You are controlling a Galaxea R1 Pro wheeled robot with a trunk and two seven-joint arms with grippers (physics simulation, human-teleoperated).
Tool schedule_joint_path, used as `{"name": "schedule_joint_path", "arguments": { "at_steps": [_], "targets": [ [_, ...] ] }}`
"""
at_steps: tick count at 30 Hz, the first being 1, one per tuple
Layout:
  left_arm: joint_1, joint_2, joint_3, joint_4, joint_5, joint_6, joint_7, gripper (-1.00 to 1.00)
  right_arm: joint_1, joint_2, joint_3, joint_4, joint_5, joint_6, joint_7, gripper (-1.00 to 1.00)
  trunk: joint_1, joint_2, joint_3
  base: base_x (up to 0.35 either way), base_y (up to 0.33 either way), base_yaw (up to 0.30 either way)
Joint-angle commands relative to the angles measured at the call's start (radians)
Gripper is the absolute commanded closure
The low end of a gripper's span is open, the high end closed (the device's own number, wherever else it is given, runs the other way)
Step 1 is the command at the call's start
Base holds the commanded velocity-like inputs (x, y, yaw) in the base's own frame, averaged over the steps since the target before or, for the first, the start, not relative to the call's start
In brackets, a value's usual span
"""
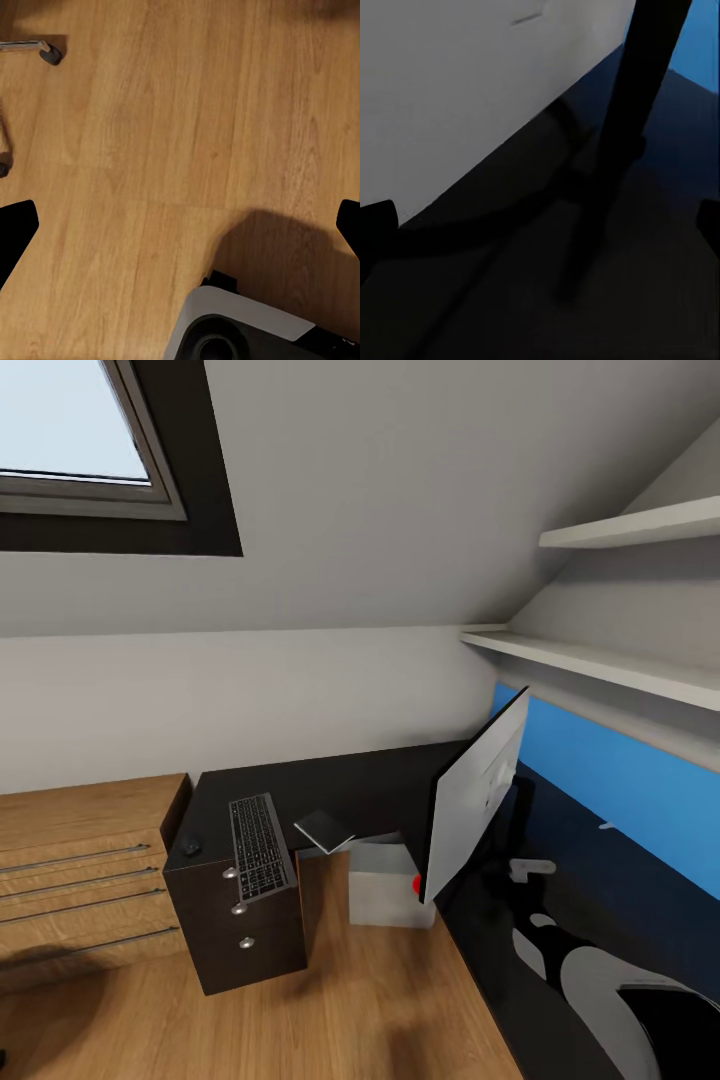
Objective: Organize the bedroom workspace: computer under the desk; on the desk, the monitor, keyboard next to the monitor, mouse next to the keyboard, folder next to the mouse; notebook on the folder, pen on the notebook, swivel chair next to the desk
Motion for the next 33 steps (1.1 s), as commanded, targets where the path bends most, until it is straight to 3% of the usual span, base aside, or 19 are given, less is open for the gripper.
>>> {"name": "schedule_joint_path", "arguments": {
  "at_steps": [1, 8, 21, 24, 29, 33],
  "targets": [
    [0.0, 0.001, -0.009, -0.002, 0.008, -0.003, 0.007, -1.0, -0.001, -0.007, 0.002, 0.001, -0.001, -0.006, -0.005, -1.0, 0.0, -0.001, -0.002, 0.0, 0.0, 0.0],
    [0.0, 0.001, -0.009, -0.002, 0.007, -0.003, 0.007, -1.0, 0.0, -0.046, -0.015, 0.002, -0.003, -0.013, -0.06, -1.0, 0.0, -0.001, -0.002, 0.0, 0.0, 0.0],
    [0.0, -0.001, -0.009, -0.002, 0.005, -0.004, 0.007, -1.0, 0.0, -0.063, -0.055, 0.003, -0.004, -0.012, -0.079, -1.0, 0.0, -0.001, -0.002, 0.114, -0.014, 0.0],
    [0.0, -0.003, -0.01, -0.002, 0.004, -0.004, 0.006, -1.0, 0.0, -0.084, -0.067, 0.005, -0.005, -0.01, -0.078, -1.0, 0.0, -0.001, -0.002, 0.062, -0.012, 0.0],
    [0.0, -0.002, -0.01, -0.002, 0.004, -0.004, 0.006, -1.0, 0.0, -0.089, -0.076, 0.005, -0.005, -0.009, -0.078, -1.0, 0.0, -0.001, -0.002, 0.094, -0.01, 0.0],
    [0.0, -0.002, -0.01, -0.002, 0.004, -0.004, 0.006, -1.0, 0.0, -0.092, -0.106, 0.005, -0.005, -0.008, -0.078, -1.0, 0.0, -0.001, -0.002, 0.271, -0.057, 0.0]
  ]
}}
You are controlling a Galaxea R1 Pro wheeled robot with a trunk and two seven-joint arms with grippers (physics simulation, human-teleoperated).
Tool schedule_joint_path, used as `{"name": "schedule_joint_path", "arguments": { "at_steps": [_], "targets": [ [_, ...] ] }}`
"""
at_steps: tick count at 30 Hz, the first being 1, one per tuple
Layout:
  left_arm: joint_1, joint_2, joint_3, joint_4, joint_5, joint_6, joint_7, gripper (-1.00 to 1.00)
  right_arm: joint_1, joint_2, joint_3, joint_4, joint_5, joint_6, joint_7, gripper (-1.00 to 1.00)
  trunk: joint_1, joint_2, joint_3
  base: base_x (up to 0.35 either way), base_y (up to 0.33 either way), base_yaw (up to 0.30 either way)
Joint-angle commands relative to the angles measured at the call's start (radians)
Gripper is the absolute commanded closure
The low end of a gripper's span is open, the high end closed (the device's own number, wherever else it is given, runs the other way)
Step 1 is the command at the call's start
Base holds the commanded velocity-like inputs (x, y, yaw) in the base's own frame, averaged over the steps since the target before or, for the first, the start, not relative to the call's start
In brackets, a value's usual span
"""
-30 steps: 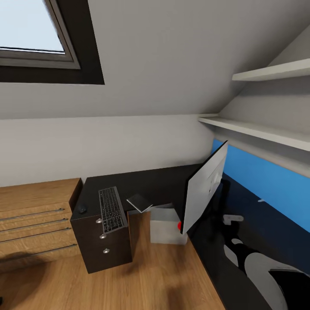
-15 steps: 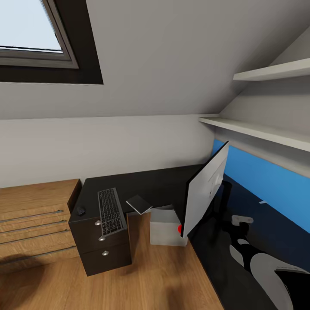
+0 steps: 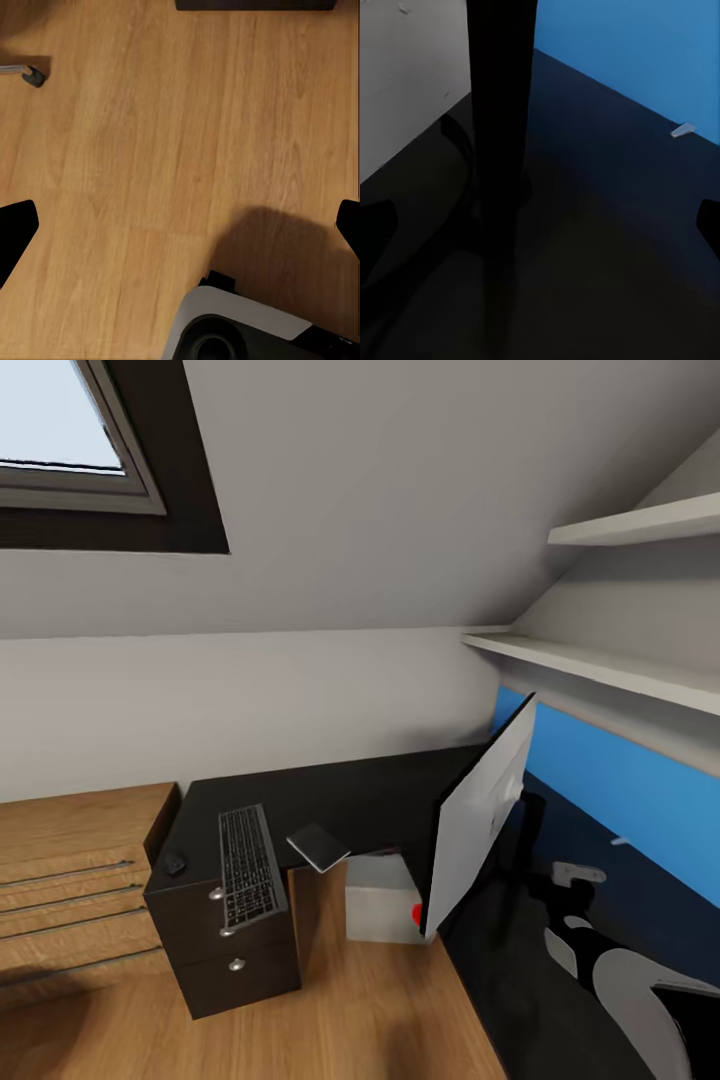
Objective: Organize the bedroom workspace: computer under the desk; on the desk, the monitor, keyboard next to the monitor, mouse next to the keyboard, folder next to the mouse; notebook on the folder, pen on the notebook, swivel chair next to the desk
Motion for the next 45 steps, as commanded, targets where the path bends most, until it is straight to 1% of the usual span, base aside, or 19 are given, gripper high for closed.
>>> {"name": "schedule_joint_path", "arguments": {
  "at_steps": [1, 5, 13, 22, 31, 32, 34, 37, 45],
  "targets": [
    [0.0, 0.001, -0.009, -0.002, 0.008, -0.003, 0.007, -1.0, -0.001, 0.0, -0.008, 0.001, -0.002, -0.005, 0.003, -1.0, 0.001, -0.001, -0.001, 0.194, -0.042, 0.0],
    [0.0, 0.0, -0.009, -0.007, 0.009, -0.003, 0.007, -1.0, -0.001, -0.002, -0.013, 0.001, -0.002, -0.006, 0.003, -1.0, 0.001, -0.001, -0.001, 0.096, -0.021, 0.0],
    [0.0, -0.008, -0.009, -0.054, 0.011, -0.003, 0.009, -1.0, -0.001, -0.004, -0.015, -0.001, -0.002, -0.006, 0.004, -1.0, 0.001, -0.001, -0.001, 0.013, -0.003, 0.0],
    [0.0, -0.008, -0.006, -0.063, 0.013, -0.001, 0.011, -1.0, -0.001, -0.004, -0.015, -0.003, -0.003, -0.01, 0.004, -1.0, 0.035, -0.064, -0.03, 0.001, 0.0, 0.0],
    [0.0, -0.009, -0.006, -0.063, 0.012, 0.001, 0.009, -1.0, -0.001, -0.003, -0.013, -0.003, -0.002, -0.036, 0.009, -1.0, 0.07, -0.127, -0.058, 0.0, 0.0, 0.0],
    [0.0, -0.015, -0.008, -0.057, 0.009, -0.004, 0.008, -1.0, 0.0, 0.003, -0.019, -0.009, -0.008, -0.03, 0.005, -1.0, 0.07, -0.127, -0.058, 0.0, 0.0, 0.0],
    [0.0, -0.024, -0.008, -0.046, 0.009, -0.004, 0.009, -1.0, -0.006, 0.014, -0.018, -0.021, -0.017, -0.04, 0.01, -1.0, 0.07, -0.127, -0.058, 0.0, 0.0, 0.0],
    [0.0, -0.028, -0.007, -0.041, 0.009, -0.004, 0.009, -1.0, -0.009, 0.031, -0.016, -0.022, -0.011, -0.051, 0.013, -1.0, 0.07, -0.127, -0.058, 0.0, 0.0, 0.0],
    [0.0, -0.029, -0.007, -0.041, 0.009, -0.004, 0.009, -1.0, -0.008, 0.034, -0.016, -0.028, -0.01, -0.096, 0.012, -1.0, 0.07, -0.127, -0.058, 0.0, 0.0, 0.0]
  ]
}}
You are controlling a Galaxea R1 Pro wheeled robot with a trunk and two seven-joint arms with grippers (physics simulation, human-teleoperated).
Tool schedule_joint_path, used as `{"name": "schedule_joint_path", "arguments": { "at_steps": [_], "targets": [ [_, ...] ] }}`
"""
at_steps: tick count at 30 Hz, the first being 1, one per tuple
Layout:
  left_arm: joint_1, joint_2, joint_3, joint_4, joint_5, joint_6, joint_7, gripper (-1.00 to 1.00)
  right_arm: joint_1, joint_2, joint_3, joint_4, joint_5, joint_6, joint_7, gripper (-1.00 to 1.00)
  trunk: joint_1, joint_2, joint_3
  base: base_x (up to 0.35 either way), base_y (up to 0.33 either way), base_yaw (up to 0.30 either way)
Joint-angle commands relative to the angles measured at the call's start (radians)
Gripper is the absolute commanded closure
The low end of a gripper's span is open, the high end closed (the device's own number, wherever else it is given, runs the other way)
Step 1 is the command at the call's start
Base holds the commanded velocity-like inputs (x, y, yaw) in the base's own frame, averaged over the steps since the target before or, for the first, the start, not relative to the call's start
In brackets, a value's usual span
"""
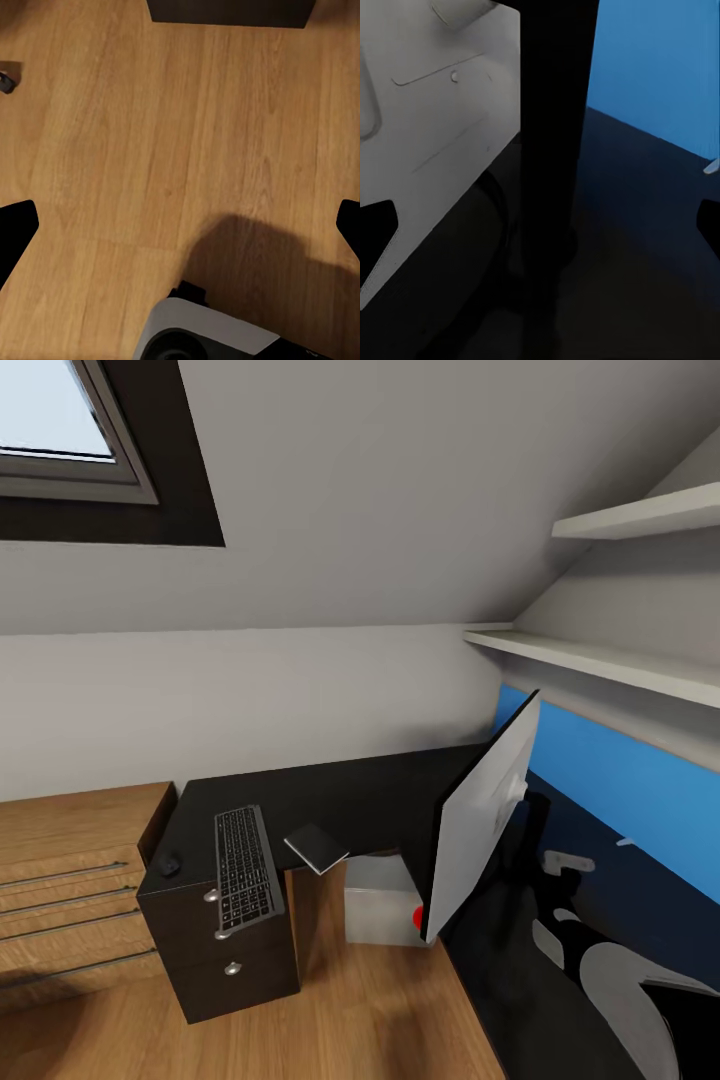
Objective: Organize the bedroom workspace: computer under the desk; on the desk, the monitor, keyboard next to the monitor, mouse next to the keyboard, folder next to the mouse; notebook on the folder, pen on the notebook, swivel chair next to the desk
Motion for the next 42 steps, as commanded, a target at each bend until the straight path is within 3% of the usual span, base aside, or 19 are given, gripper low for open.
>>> {"name": "schedule_joint_path", "arguments": {
  "at_steps": [1, 25, 42],
  "targets": [
    [0.0, 0.001, -0.008, -0.002, 0.008, -0.004, 0.008, -1.0, -0.001, 0.0, -0.004, 0.001, -0.003, -0.01, 0.003, -1.0, 0.0, -0.001, -0.001, 0.0, 0.0, 0.0],
    [0.0, 0.002, 0.0, -0.003, 0.011, -0.003, 0.01, -1.0, -0.001, -0.001, -0.004, -0.001, -0.003, -0.016, 0.001, -1.0, 0.0, -0.001, -0.001, 0.0, 0.0, 0.0],
    [0.0, 0.001, -0.002, -0.006, 0.016, 0.001, 0.015, -1.0, -0.001, -0.002, -0.006, 0.0, -0.003, -0.016, 0.001, -1.0, 0.065, -0.12, -0.055, 0.0, 0.0, 0.0]
  ]
}}
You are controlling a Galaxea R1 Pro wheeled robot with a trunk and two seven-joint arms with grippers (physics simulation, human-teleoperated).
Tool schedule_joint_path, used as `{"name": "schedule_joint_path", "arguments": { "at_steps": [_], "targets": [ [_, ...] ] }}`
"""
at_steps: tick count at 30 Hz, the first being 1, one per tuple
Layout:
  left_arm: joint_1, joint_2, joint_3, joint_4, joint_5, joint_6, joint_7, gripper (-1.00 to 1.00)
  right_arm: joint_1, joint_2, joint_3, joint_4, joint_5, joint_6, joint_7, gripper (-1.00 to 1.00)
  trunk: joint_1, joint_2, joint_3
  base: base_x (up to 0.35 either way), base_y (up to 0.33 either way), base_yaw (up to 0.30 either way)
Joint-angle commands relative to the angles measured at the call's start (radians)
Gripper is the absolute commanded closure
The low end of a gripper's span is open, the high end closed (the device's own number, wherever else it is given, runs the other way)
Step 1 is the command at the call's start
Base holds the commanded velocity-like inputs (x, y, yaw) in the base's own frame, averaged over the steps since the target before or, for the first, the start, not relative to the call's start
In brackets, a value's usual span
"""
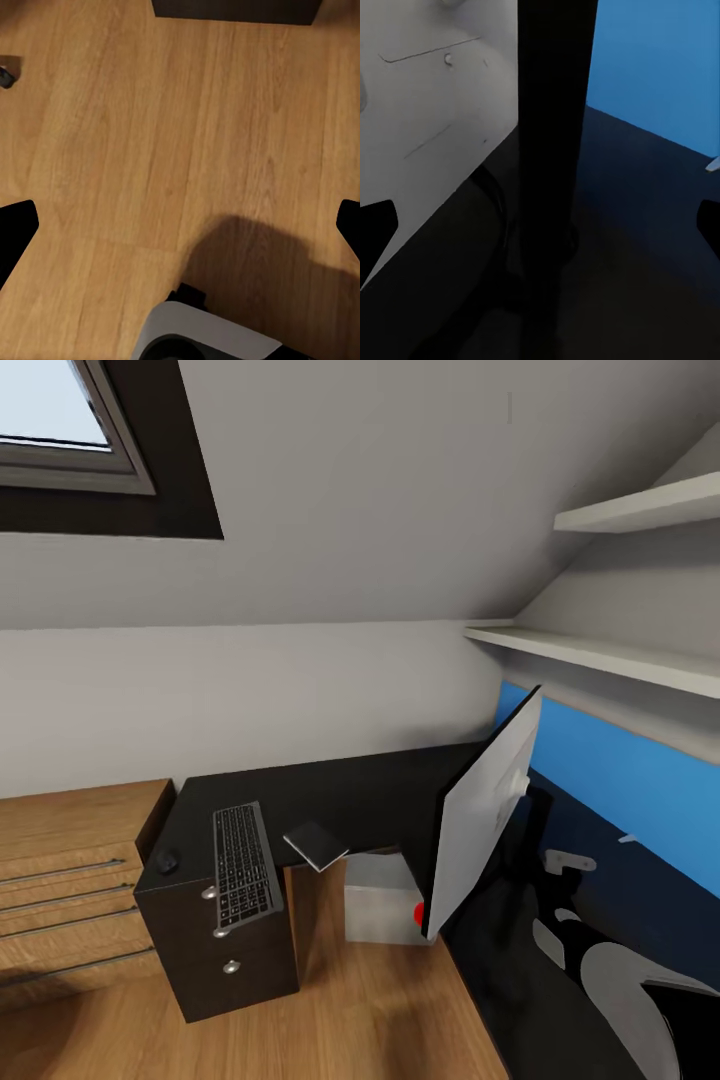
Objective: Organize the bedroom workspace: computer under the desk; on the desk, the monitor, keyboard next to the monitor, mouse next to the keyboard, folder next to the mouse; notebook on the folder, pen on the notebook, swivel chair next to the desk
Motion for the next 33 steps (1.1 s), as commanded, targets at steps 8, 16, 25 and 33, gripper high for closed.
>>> {"name": "schedule_joint_path", "arguments": {
  "at_steps": [8, 16, 25, 33],
  "targets": [
    [0.0, 0.001, -0.008, -0.002, 0.008, -0.004, 0.007, -1.0, -0.001, 0.0, -0.004, 0.001, -0.003, -0.004, 0.003, -1.0, 0.031, -0.057, -0.026, 0.0, 0.0, 0.0],
    [0.0, 0.0, -0.011, -0.002, 0.004, -0.006, 0.005, -1.0, -0.001, 0.0, -0.004, 0.002, -0.003, -0.005, 0.003, -1.0, 0.031, -0.057, -0.026, 0.0, 0.0, 0.0],
    [0.0, 0.0, -0.012, -0.001, 0.001, -0.007, 0.001, -1.0, -0.001, 0.0, -0.004, 0.002, -0.003, -0.006, 0.002, -1.0, 0.031, -0.057, -0.026, 0.0, 0.0, 0.0],
    [0.0, 0.0, -0.014, 0.0, 0.0, -0.007, 0.0, -1.0, -0.001, 0.0, -0.004, 0.001, -0.003, -0.006, 0.0, -1.0, 0.031, -0.057, -0.026, 0.05, -0.01, 0.0]
  ]
}}
